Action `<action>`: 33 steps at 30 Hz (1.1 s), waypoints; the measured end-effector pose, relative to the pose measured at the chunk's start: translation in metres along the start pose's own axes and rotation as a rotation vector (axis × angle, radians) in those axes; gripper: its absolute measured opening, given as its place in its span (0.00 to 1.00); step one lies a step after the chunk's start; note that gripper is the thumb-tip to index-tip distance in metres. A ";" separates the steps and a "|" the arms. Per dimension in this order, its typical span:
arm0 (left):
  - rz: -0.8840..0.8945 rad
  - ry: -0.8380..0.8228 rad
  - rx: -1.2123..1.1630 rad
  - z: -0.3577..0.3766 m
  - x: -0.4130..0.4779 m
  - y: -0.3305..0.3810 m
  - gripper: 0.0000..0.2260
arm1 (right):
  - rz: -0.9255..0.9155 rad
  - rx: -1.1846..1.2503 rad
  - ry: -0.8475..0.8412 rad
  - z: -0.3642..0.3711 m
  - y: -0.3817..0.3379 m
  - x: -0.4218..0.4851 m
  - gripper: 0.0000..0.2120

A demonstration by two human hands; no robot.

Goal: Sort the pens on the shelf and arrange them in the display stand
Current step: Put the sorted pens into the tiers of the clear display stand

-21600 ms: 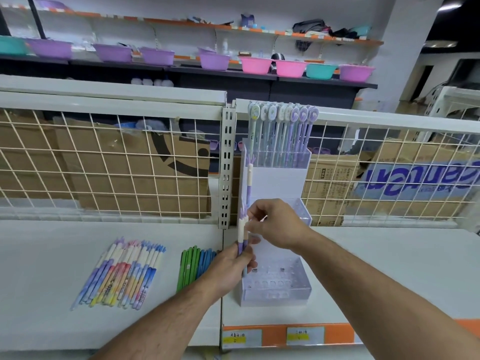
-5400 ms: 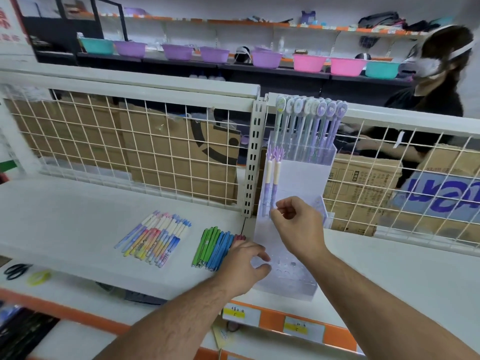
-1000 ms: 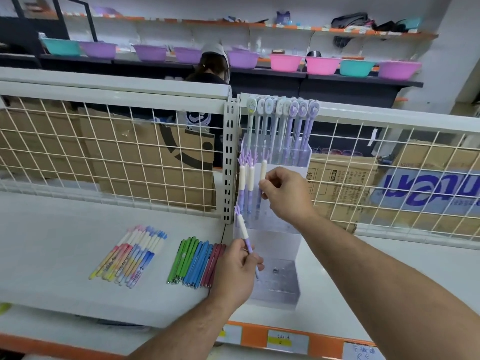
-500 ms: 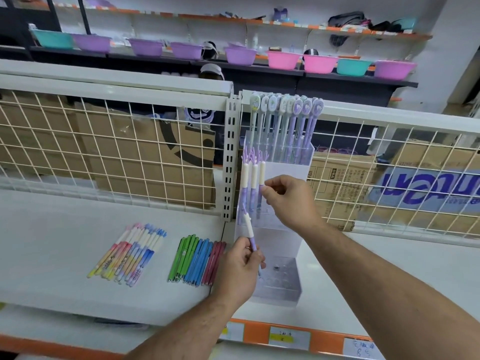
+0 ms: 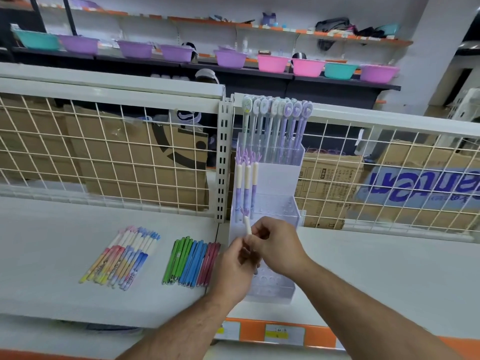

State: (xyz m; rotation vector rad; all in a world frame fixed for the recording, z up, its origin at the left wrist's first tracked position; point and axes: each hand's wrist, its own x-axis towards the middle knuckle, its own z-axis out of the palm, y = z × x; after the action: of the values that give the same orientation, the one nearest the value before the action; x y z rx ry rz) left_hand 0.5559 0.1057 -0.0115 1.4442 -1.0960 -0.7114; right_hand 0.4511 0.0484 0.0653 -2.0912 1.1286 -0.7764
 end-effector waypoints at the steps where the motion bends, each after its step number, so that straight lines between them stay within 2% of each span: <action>1: -0.001 -0.009 0.014 0.000 0.000 0.001 0.05 | -0.001 -0.021 0.006 -0.001 0.000 0.001 0.07; 2: -0.003 -0.019 0.045 -0.001 0.000 0.001 0.03 | -0.006 -0.032 0.018 -0.004 -0.002 0.002 0.08; 4: 0.000 -0.052 0.154 -0.001 -0.002 0.002 0.06 | -0.020 -0.009 0.055 -0.014 -0.008 0.008 0.09; 8: 0.116 -0.079 0.467 -0.006 -0.002 -0.001 0.10 | -0.026 0.159 0.138 -0.044 -0.032 0.024 0.06; 10: 0.151 -0.080 0.518 -0.013 -0.001 -0.007 0.12 | -0.037 0.212 0.177 -0.056 -0.041 0.032 0.06; 18: 0.154 -0.100 0.487 -0.018 0.001 -0.023 0.13 | -0.060 0.229 0.285 -0.061 -0.053 0.052 0.06; 33: 0.200 -0.096 0.471 -0.017 0.002 -0.030 0.14 | -0.031 0.004 0.206 -0.031 -0.034 0.057 0.06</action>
State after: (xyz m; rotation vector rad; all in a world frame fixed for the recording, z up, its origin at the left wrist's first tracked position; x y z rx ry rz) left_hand 0.5793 0.1087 -0.0374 1.6707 -1.5306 -0.3959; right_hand 0.4710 0.0059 0.1219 -2.0654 1.2032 -1.0271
